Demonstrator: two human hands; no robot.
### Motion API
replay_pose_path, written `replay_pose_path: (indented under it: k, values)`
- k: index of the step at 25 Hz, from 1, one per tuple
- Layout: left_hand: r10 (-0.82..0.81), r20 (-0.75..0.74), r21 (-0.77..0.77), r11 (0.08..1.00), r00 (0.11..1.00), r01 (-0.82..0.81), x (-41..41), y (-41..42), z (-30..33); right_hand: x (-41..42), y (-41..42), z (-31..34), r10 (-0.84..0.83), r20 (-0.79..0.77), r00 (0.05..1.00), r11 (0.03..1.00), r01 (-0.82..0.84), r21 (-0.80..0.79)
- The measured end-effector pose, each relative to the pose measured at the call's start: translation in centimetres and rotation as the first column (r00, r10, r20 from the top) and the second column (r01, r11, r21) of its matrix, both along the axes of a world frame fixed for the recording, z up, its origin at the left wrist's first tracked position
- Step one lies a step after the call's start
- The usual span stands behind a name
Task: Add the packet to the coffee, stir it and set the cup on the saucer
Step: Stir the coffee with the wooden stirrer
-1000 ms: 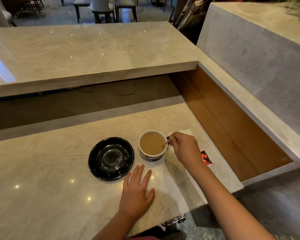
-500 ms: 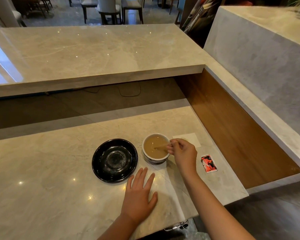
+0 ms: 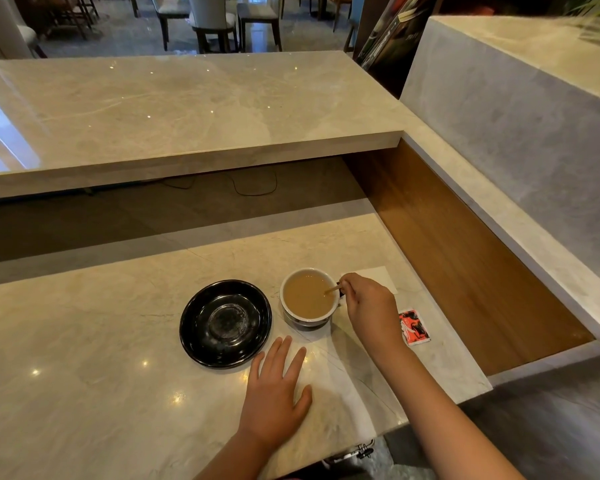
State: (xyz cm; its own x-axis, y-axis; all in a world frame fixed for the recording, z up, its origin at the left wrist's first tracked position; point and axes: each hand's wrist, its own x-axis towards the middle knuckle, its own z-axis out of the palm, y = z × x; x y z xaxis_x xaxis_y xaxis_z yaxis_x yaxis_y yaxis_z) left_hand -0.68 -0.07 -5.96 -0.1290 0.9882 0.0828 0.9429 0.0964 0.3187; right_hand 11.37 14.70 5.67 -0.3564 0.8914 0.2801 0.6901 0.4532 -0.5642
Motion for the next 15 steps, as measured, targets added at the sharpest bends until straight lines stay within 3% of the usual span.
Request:
replay_pose_path:
  k: [7,11,15]
  values:
    - [-0.001,0.004,0.004,1.000,1.000,0.001,0.0,0.0,0.0,0.0,-0.4,0.5,0.036,0.067,0.997,0.998,-0.033,-0.047]
    - [0.004,0.001,-0.010,1.000,1.000,-0.004,0.0,0.0,0.1,-0.5,-0.5,0.3,-0.047,-0.145,0.988,0.970,0.010,-0.244]
    - [0.007,0.012,0.003,1.000,1.000,-0.007,0.0,0.0,0.0,-1.9,-0.7,-0.5,-0.211,-0.355,0.911,0.912,0.052,-0.407]
